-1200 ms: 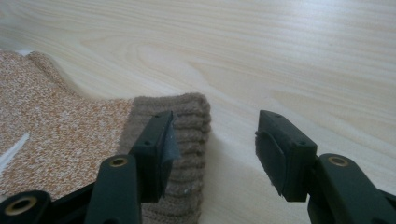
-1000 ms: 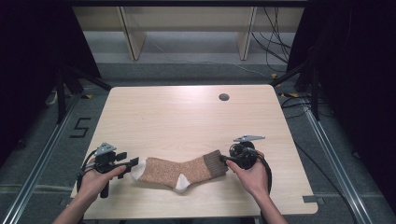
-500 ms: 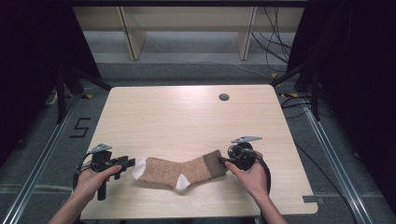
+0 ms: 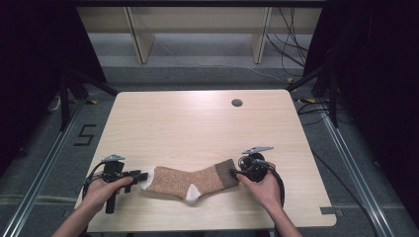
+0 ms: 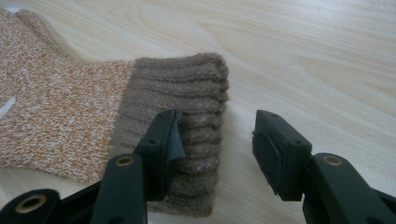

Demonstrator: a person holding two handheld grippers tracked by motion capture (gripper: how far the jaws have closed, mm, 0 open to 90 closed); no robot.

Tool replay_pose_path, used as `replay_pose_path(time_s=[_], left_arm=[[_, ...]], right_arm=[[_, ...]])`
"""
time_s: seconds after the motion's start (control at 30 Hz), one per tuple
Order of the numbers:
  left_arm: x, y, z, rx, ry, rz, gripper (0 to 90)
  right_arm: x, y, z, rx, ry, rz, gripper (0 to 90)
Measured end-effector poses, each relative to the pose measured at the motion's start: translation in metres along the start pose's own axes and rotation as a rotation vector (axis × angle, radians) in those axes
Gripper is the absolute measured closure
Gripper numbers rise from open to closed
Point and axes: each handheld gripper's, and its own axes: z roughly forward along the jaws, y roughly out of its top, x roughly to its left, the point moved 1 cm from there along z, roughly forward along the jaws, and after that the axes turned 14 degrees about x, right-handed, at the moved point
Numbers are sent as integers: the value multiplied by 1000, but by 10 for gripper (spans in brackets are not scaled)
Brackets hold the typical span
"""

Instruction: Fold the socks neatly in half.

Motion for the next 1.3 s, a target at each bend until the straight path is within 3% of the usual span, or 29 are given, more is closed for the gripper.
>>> replay_pose_path(time_s=[0.03, 0.1, 0.17, 0.2, 0.3, 0.33, 0.53, 0.6, 0.67, 0.77, 0.97, 1.2, 1.3], left_arm=[[0, 0, 1, -3, -6, -9, 593], [0, 1, 1, 7, -8, -11, 609], [0, 0, 2, 7, -15, -18, 635], [1, 0, 2, 5, -19, -17, 651], [2, -1, 3, -8, -44, -22, 719], [2, -2, 4, -12, -49, -23, 736], [0, -1, 4, -8, -46, -16, 789], [0, -1, 4, -8, -47, -21, 796], [0, -1, 4, -12, -54, -28, 805], [2, 0, 2, -16, -74, -42, 819], [3, 3, -3, -40, -109, -60, 828], [3, 6, -1, -41, -83, -36, 807], [2, 6, -1, -52, -42, -19, 695]], right_arm=[[1, 0, 0, -4, -26, 7, 522], [-1, 0, 2, -15, -33, -28, 531], [-1, -1, 3, -22, -34, -21, 542], [1, -2, 3, -1, -16, 14, 551], [2, -3, 4, 23, -1, 30, 571], [2, -3, 5, 3, -7, 29, 576], [0, -2, 6, 24, -2, 13, 585], [0, -2, 7, 23, 1, 21, 586], [1, -2, 6, 15, -8, -1, 594], [2, -2, 6, 30, 2, 14, 594], [3, -2, 7, 8, -10, 3, 594], [4, -2, 6, 13, -10, 6, 587], [4, -2, 6, 21, -4, 7, 585]])
